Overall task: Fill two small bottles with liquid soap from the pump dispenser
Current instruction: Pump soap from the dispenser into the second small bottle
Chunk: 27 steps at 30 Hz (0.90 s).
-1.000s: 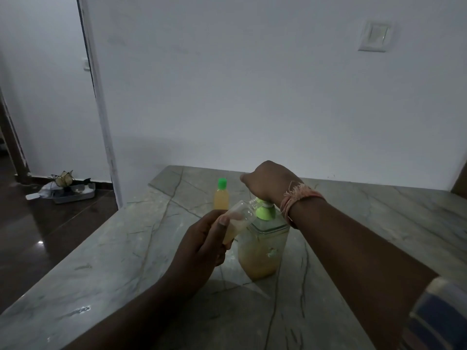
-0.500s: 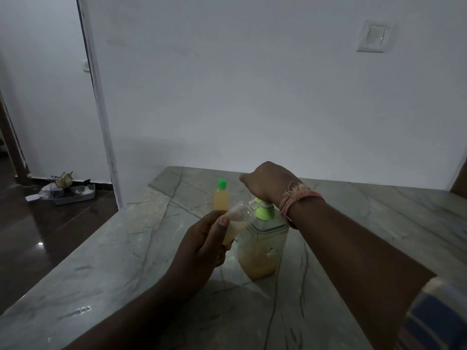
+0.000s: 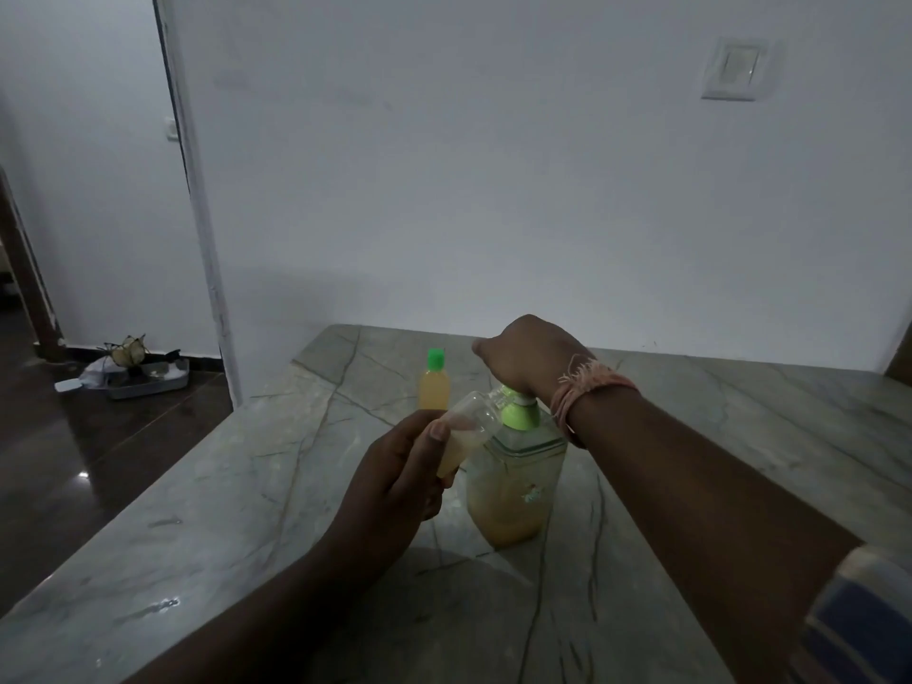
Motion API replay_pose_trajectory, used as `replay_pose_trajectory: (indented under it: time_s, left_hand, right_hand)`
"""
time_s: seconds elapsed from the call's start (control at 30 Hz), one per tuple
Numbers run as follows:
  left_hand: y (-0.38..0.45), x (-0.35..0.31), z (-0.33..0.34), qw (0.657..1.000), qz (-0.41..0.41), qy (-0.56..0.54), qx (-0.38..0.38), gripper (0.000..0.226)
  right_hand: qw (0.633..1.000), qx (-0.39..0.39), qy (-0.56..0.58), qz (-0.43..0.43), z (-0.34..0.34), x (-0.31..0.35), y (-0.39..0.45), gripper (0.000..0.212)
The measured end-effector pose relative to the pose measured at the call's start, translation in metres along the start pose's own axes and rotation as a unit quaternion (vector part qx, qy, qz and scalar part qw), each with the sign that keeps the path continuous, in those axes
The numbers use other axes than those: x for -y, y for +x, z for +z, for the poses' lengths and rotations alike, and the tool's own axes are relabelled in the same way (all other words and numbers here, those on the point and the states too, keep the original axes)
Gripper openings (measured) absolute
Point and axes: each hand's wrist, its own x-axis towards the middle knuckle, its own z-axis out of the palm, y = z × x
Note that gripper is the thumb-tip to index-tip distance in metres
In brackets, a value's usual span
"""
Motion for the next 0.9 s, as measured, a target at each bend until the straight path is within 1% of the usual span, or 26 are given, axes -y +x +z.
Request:
replay_pose_trajectory:
  time_s: [0.1,0.17,0.27,0.33,0.47,0.53,0.6,0.63,0.7,0.77,0.9]
  left_hand:
    - [-0.001,-0.001,0.000,1.000,-0.006,0.001,-0.007,0.049]
    - [-0.002,-0.001,0.000,1.000,-0.010,0.007,-0.011,0.048]
    - [0.000,-0.002,0.000,1.000,-0.010,0.015,-0.011,0.035]
    - [0.000,-0.001,0.001,1.000,-0.010,0.020,-0.008,0.034]
    - [-0.001,-0.001,0.001,1.000,-0.007,0.008,-0.007,0.040]
    - [-0.001,-0.003,0.000,1.000,-0.007,0.007,-0.008,0.036]
    - [-0.002,-0.003,0.001,1.000,-0.009,0.008,-0.007,0.032]
    - [-0.002,-0.003,0.000,1.000,-0.008,0.006,-0.006,0.033]
    - [-0.002,-0.003,0.000,1.000,-0.005,0.006,-0.005,0.038]
    - [-0.001,-0.002,0.000,1.000,-0.002,0.011,-0.003,0.043]
    - [0.000,0.000,0.002,1.000,-0.004,0.013,-0.004,0.053]
  right_hand:
    - [0.999,0.022,-0.028,-0.011,-0.001,0.003,0.003,0.034]
    - [0.999,0.022,-0.027,-0.016,-0.003,0.004,0.005,0.034]
    - [1.000,-0.003,0.011,-0.007,-0.001,-0.001,0.005,0.037]
    - [1.000,0.001,0.018,-0.003,0.002,-0.003,0.004,0.035]
    - [1.000,0.024,-0.008,-0.006,0.002,-0.001,0.004,0.034]
    - [0.999,0.023,-0.032,-0.009,0.000,0.001,0.004,0.035]
    - [0.998,0.003,-0.063,-0.020,-0.005,0.005,0.002,0.037]
    - [0.997,-0.012,-0.068,-0.025,-0.007,0.006,0.001,0.038]
    - [0.998,-0.029,-0.042,-0.022,-0.007,0.005,0.001,0.039]
    - [1.000,-0.019,-0.002,-0.005,-0.002,0.001,0.001,0.038]
    - [1.000,-0.005,0.000,0.002,0.003,-0.001,0.001,0.038]
